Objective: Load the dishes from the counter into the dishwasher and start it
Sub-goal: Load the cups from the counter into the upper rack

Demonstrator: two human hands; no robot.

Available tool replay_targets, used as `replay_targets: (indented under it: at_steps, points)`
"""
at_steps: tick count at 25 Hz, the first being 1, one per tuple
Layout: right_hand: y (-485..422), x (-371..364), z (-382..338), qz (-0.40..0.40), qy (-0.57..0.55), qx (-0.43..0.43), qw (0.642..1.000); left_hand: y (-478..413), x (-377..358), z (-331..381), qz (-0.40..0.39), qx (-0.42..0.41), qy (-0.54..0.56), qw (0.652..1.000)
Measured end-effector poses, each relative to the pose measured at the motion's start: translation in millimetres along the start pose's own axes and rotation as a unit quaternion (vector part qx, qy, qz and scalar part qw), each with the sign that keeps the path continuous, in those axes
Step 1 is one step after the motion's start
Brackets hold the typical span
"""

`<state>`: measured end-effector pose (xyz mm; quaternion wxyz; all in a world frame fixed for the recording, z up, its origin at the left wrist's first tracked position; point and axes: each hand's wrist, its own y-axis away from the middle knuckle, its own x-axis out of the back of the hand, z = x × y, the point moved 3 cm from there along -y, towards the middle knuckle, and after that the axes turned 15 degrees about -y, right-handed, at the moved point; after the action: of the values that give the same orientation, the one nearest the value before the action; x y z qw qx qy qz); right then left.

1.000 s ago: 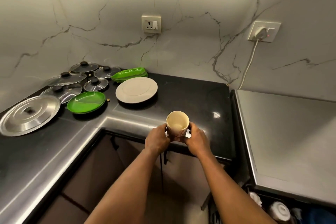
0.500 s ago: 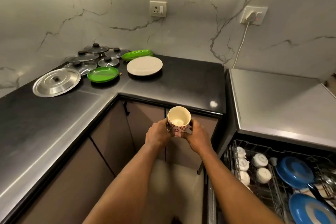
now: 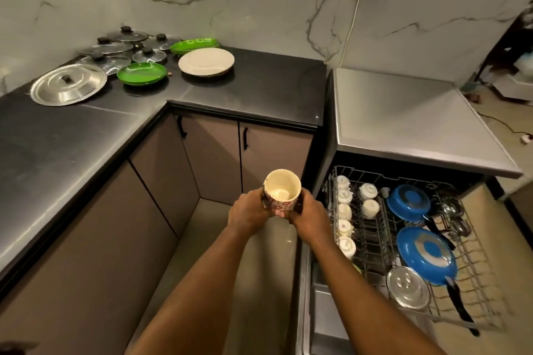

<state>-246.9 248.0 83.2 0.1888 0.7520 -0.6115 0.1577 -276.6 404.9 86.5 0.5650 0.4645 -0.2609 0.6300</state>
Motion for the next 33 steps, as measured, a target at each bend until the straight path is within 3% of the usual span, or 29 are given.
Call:
replay_targets:
  at_steps: [12, 19, 25, 30, 33]
  points:
    - [12, 150, 128, 0.024, -0.045, -0.065, 0.997, 0, -123, 156, -0.082, -0.026, 0.058, 0.995]
    - [-11, 230, 213, -0.023, -0.098, -0.137, 0.985, -21, -216, 237, -0.139, 0.043, 0.167, 0.975]
    - [-22, 233, 271, -0.067, -0.162, -0.246, 0.953, -32, -289, 246, -0.209, 0.14, 0.236, 0.939]
    - [-36, 232, 325, -0.126, -0.131, -0.283, 0.942, -40, -339, 239, -0.321, 0.102, 0.225, 0.914]
    - [-48, 235, 348, -0.116, -0.1, -0.292, 0.944, -47, -363, 232, -0.311, 0.096, 0.222, 0.919]
